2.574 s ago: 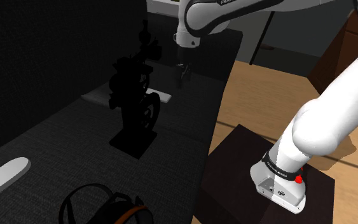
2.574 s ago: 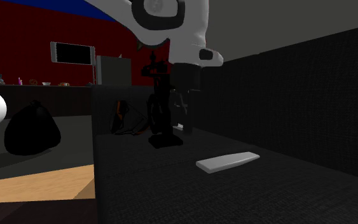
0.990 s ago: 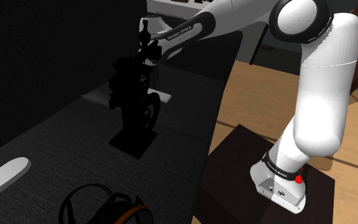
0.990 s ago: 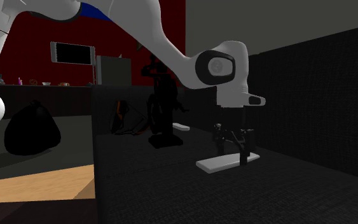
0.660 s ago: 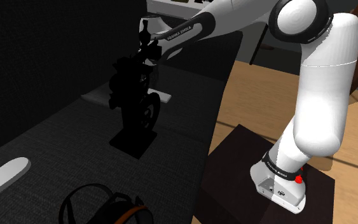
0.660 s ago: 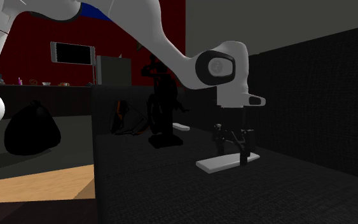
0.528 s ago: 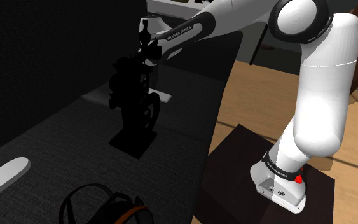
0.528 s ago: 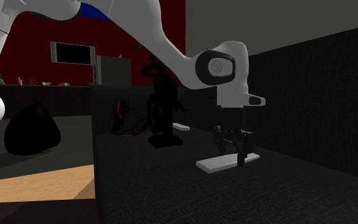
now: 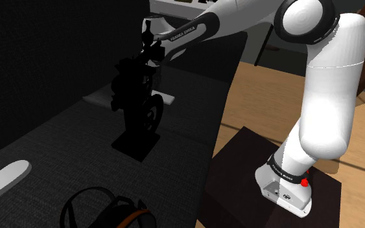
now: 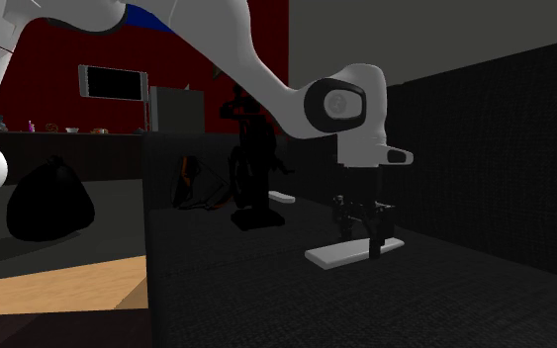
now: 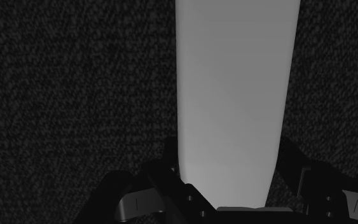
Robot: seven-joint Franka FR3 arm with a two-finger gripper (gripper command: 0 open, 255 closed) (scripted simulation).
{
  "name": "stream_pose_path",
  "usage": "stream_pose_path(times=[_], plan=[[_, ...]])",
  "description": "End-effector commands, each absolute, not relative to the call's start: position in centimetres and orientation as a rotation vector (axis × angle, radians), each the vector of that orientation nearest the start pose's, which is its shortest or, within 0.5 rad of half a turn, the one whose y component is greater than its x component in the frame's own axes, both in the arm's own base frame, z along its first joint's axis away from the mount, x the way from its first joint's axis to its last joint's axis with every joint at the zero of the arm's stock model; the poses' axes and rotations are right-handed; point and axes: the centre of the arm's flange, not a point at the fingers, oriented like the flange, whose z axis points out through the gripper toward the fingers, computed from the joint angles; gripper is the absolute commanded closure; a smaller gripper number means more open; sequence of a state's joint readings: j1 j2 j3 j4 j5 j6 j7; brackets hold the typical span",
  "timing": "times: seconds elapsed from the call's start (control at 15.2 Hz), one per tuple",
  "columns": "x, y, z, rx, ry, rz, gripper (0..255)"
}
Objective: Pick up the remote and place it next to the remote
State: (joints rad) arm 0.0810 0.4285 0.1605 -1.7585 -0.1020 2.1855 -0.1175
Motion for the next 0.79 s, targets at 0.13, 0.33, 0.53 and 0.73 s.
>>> stream_pose_path(times=[0.13,0.33,0.53,0.73], plan=[[63.9,14.4,34.3,-3.094,-0.633,-0.01,255],[63.9,14.4,35.9,-3.094,-0.633,-0.01,255],[63.9,14.4,37.5,-3.094,-0.633,-0.01,255],[63.9,14.4,39.1,-3.094,-0.633,-0.01,255]])
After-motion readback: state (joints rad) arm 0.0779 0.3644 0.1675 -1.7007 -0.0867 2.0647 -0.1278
